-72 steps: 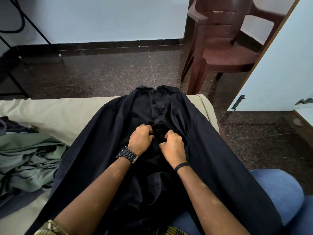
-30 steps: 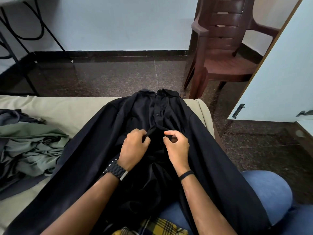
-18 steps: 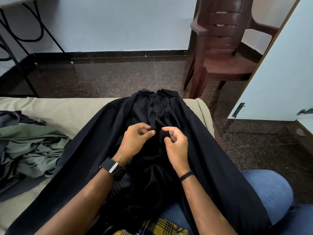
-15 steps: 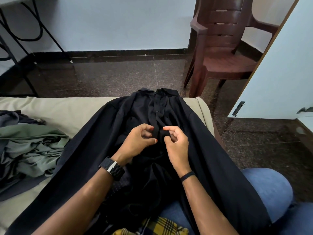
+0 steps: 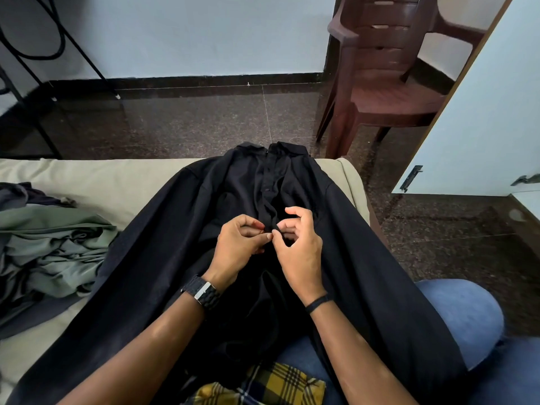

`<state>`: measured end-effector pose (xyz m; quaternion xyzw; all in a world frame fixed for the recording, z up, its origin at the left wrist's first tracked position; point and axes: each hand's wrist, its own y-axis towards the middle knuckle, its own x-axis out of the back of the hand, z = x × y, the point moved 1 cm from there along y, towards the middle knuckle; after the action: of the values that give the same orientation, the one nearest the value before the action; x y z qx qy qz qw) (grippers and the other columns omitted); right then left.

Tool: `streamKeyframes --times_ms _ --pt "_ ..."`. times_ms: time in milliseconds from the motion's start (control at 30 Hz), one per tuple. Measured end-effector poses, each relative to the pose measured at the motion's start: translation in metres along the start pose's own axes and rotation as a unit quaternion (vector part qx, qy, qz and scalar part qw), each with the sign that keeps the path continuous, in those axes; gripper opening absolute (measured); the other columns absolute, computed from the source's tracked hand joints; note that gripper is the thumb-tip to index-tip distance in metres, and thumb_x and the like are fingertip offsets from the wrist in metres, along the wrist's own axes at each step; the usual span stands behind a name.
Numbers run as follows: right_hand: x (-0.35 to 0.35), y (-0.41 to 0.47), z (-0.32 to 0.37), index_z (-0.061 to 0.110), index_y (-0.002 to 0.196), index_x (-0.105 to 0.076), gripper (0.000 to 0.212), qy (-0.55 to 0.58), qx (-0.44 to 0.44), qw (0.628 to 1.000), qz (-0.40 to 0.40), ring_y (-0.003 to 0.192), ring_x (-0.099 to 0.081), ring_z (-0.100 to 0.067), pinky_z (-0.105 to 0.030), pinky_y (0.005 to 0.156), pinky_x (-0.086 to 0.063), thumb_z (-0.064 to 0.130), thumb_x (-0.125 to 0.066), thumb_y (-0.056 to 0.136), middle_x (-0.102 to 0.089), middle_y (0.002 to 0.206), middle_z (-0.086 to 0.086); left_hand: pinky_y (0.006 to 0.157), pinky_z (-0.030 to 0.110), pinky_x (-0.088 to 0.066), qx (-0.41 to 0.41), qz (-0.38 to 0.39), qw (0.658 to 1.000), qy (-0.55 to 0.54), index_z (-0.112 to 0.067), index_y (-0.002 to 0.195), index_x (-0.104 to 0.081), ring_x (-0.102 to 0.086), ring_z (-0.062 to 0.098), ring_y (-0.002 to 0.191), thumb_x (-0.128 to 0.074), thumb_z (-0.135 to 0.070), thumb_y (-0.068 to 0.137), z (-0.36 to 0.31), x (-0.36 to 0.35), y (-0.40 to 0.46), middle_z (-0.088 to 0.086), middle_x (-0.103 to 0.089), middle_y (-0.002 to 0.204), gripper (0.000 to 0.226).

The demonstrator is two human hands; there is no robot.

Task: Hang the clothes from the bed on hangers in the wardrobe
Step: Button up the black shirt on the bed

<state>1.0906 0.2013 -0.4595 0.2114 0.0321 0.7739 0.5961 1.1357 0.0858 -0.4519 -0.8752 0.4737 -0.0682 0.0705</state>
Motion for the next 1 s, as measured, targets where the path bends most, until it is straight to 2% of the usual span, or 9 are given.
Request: streamKeyframes --times_ms 100,267,433,567,667,767,833,933,1000 --pt "-0.001 -0.003 0.003 0.015 0.114 -0.055 0.038 -0.01 0.027 1.0 0.001 0.083 -0.062 -0.003 -0.012 0.079 -0.048 0.003 -0.071 0.081 -0.066 0.087 0.006 0.066 0.027 -0.057 0.014 0.009 0.999 -0.032 -0.006 0.088 -0.062 -0.065 0.017 0.07 -0.068 0.006 0.082 -0.001 -0.002 -0.002 0.01 -0.068 0.075 0.015" --pt "-0.002 -0.006 0.004 0.011 0.115 -0.055 0.035 -0.066 0.053 0.996 0.007 0.084 -0.062 -0.01 -0.023 0.081 -0.051 0.003 -0.068 0.083 -0.065 0.09 0.003 0.071 0.028 -0.059 0.046 0.017 0.992 -0.114 -0.004 0.093 -0.063 -0.067 0.02 0.076 -0.062 0.008 0.086 0.0 0.0 -0.004 0.016 -0.067 0.086 0.013" --pt "-0.004 -0.008 0.009 0.004 0.123 -0.056 0.035 -0.183 0.126 0.975 0.019 0.089 -0.065 -0.019 -0.031 0.079 -0.054 0.004 -0.063 0.088 -0.068 0.096 -0.006 0.062 0.021 -0.056 0.051 0.028 0.99 -0.125 -0.004 0.094 -0.065 -0.067 0.011 0.066 -0.059 0.003 0.09 0.0 0.002 0.001 0.008 -0.07 0.077 0.01" --pt "-0.006 0.0 0.013 0.006 0.135 -0.047 0.038 -0.234 0.133 0.962 0.056 0.103 -0.063 -0.018 -0.03 0.088 -0.052 0.015 -0.052 0.098 -0.067 0.111 -0.009 0.061 0.019 -0.054 0.032 0.043 0.992 -0.118 -0.003 0.096 -0.065 -0.068 0.01 0.067 -0.067 -0.003 0.086 -0.012 0.003 0.012 0.008 -0.072 0.078 0.011" --pt "-0.004 0.012 0.022 0.008 0.122 -0.056 0.028 -0.136 0.083 0.987 0.008 0.105 -0.065 -0.013 -0.023 0.089 -0.051 0.014 -0.059 0.094 -0.069 0.112 -0.006 0.06 0.019 -0.055 0.02 0.043 0.991 -0.124 -0.004 0.096 -0.063 -0.069 0.009 0.065 -0.062 0.006 0.086 -0.03 0.002 0.03 0.007 -0.07 0.073 0.014" --pt "0.001 0.041 0.028 0.011 0.105 -0.064 0.016 -0.037 0.012 0.998 -0.044 0.09 -0.067 -0.001 -0.011 0.079 -0.05 0.008 -0.066 0.089 -0.072 0.099 0.001 0.061 0.02 -0.056 -0.009 0.066 0.992 -0.111 -0.007 0.092 -0.06 -0.067 0.01 0.064 -0.062 0.009 0.085 -0.054 -0.004 0.053 0.004 -0.069 0.068 0.017" --pt "0.005 0.065 0.034 0.014 0.101 -0.064 0.019 0.018 -0.022 0.998 -0.064 0.083 -0.065 0.005 -0.005 0.073 -0.047 0.004 -0.069 0.085 -0.071 0.092 0.006 0.059 0.019 -0.055 -0.037 0.076 0.992 -0.096 -0.01 0.087 -0.057 -0.064 0.009 0.062 -0.063 0.008 0.085 -0.071 -0.01 0.068 0.002 -0.068 0.067 0.018" --pt "0.009 0.104 0.043 0.021 0.097 -0.061 0.027 0.069 -0.043 0.993 -0.085 0.076 -0.064 0.007 -0.006 0.069 -0.047 0.005 -0.074 0.08 -0.069 0.084 0.011 0.058 0.017 -0.053 -0.094 0.1 0.988 -0.068 -0.012 0.081 -0.057 -0.062 0.007 0.059 -0.063 0.005 0.086 -0.098 -0.018 0.093 -0.003 -0.068 0.063 0.019" --pt "0.011 0.128 0.044 0.024 0.095 -0.06 0.028 0.095 -0.068 0.99 -0.084 0.077 -0.066 0.004 -0.01 0.072 -0.049 0.007 -0.075 0.08 -0.07 0.083 0.01 0.059 0.018 -0.05 -0.123 0.118 0.984 -0.058 -0.012 0.079 -0.059 -0.06 0.009 0.061 -0.062 0.005 0.087 -0.112 -0.022 0.111 -0.001 -0.066 0.065 0.019"
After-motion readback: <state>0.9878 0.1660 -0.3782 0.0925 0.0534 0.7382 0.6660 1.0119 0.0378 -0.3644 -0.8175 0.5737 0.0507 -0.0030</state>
